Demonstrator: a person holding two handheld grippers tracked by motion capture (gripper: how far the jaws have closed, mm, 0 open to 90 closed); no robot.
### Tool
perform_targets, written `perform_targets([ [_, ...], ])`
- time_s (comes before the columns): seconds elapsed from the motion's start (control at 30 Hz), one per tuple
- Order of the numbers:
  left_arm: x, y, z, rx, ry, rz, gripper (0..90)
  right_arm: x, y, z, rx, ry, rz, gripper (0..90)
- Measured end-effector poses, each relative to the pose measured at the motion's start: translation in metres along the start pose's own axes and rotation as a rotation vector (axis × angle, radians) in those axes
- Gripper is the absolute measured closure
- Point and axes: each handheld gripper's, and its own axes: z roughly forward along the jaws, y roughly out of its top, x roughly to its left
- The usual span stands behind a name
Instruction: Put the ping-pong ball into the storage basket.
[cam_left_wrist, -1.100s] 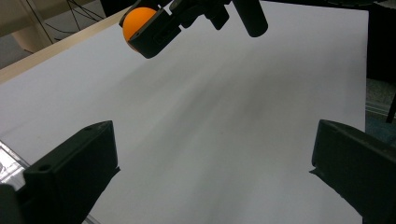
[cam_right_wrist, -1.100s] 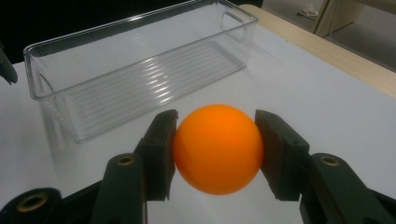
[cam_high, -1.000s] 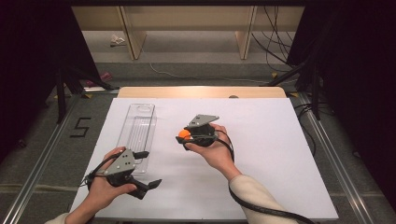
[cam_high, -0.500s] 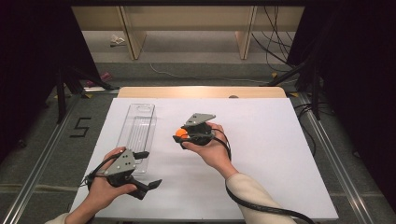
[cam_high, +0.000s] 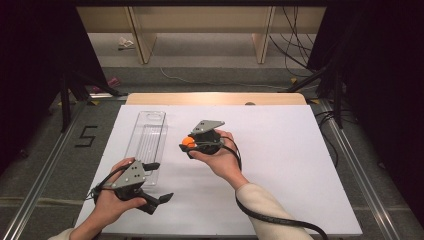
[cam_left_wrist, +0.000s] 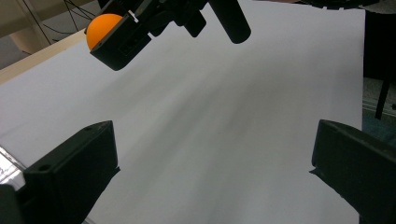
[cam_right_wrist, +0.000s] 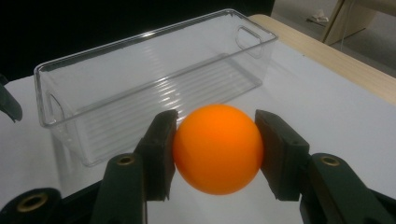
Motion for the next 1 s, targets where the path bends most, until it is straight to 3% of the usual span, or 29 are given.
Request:
perform_targets([
  [1.0, 0.000, 0.000, 0.000, 0.001, -0.005, 0.004, 0.0, 0.003, 0.019, 0.022, -0.002, 0.023, 0.003, 51.4],
])
